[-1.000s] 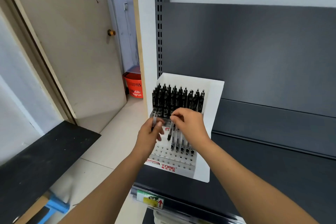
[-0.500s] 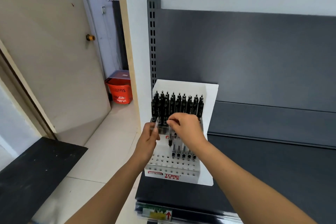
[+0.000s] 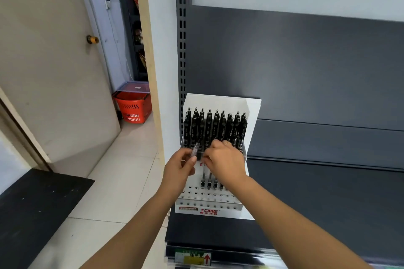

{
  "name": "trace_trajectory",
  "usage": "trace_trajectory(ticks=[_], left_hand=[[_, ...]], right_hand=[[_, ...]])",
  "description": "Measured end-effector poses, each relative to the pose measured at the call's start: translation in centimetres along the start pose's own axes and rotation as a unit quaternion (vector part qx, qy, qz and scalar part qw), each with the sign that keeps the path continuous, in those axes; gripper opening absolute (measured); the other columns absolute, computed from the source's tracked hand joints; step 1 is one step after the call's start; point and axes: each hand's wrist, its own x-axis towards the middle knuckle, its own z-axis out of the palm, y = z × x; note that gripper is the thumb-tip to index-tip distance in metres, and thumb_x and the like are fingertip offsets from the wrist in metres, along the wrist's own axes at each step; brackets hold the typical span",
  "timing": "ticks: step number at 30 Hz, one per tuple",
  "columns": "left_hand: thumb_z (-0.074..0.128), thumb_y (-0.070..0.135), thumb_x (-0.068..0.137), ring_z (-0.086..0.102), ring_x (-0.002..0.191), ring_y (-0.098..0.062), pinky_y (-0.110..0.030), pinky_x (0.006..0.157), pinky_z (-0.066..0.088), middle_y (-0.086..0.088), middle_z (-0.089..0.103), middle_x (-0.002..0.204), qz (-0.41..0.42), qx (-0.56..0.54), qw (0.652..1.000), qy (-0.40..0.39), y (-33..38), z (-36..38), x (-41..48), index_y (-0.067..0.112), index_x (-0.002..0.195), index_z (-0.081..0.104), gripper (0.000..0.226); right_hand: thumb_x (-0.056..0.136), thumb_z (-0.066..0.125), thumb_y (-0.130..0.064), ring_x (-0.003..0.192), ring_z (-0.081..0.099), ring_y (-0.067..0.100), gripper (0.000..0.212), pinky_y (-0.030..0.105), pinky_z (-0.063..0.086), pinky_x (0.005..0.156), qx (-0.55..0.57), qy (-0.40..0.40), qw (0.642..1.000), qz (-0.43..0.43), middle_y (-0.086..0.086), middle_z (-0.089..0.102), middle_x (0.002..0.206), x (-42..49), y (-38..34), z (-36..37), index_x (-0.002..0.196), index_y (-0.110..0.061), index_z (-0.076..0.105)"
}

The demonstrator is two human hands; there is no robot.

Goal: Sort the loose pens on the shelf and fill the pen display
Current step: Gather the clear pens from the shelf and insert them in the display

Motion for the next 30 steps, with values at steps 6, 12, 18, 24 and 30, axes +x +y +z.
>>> trace_trajectory(ticks=[6,12,18,24,30], left_hand=[[0.062,0.011,0.088,0.057,0.082,-0.010,-0.022,0.075,0.046,0.004,0.063,0.085,0.010,0.041,0.999,-0.001,-0.5,-0.4,-0.1,0.024,0.090,0.061,0.014],[0.060,0.010,0.089,0.059,0.087,-0.007,-0.014,0.073,0.044,0.008,0.064,0.088,0.019,0.049,0.999,0.002,-0.1,-0.2,0.6,0.020,0.096,0.061,0.012],[0.062,0.011,0.088,0.058,0.085,-0.002,-0.011,0.073,0.044,0.011,0.063,0.088,0.029,0.073,0.997,-0.006,0.3,-0.3,0.6,0.020,0.097,0.062,0.013],[0.062,0.010,0.088,0.057,0.087,0.002,-0.005,0.070,0.042,0.014,0.063,0.090,0.051,0.095,0.994,0.028,0.5,-1.5,0.6,0.026,0.093,0.062,0.016],[0.060,0.012,0.090,0.058,0.088,-0.003,-0.009,0.072,0.042,0.013,0.064,0.091,0.042,0.093,0.994,0.027,0.0,-2.3,0.4,0.025,0.089,0.062,0.013]], right_hand=[[0.088,0.064,-0.028,0.090,0.057,0.020,0.019,0.033,0.049,0.067,0.080,0.033,0.996,0.028,-0.002,0.061,0.099,-0.6,0.2,0.3,0.105,-0.020,0.066],[0.095,0.055,-0.021,0.085,0.056,0.007,0.025,0.021,0.048,0.082,0.325,-0.011,0.945,0.035,-0.005,0.059,0.103,1.0,-0.9,-2.8,0.117,-0.018,0.065],[0.091,0.061,-0.017,0.078,0.059,0.006,0.015,0.026,0.052,0.078,0.339,-0.015,0.937,0.082,-0.009,0.063,0.083,1.8,-0.8,-3.2,0.104,-0.015,0.069],[0.095,0.055,-0.021,0.088,0.060,0.014,0.016,0.030,0.049,0.083,0.223,-0.003,0.974,0.033,0.000,0.066,0.097,1.7,-0.5,-2.7,0.102,-0.014,0.068],[0.095,0.054,-0.020,0.087,0.062,0.016,0.017,0.033,0.051,0.082,0.215,0.007,0.976,0.027,0.002,0.067,0.097,1.8,-0.6,-2.2,0.103,-0.013,0.067]])
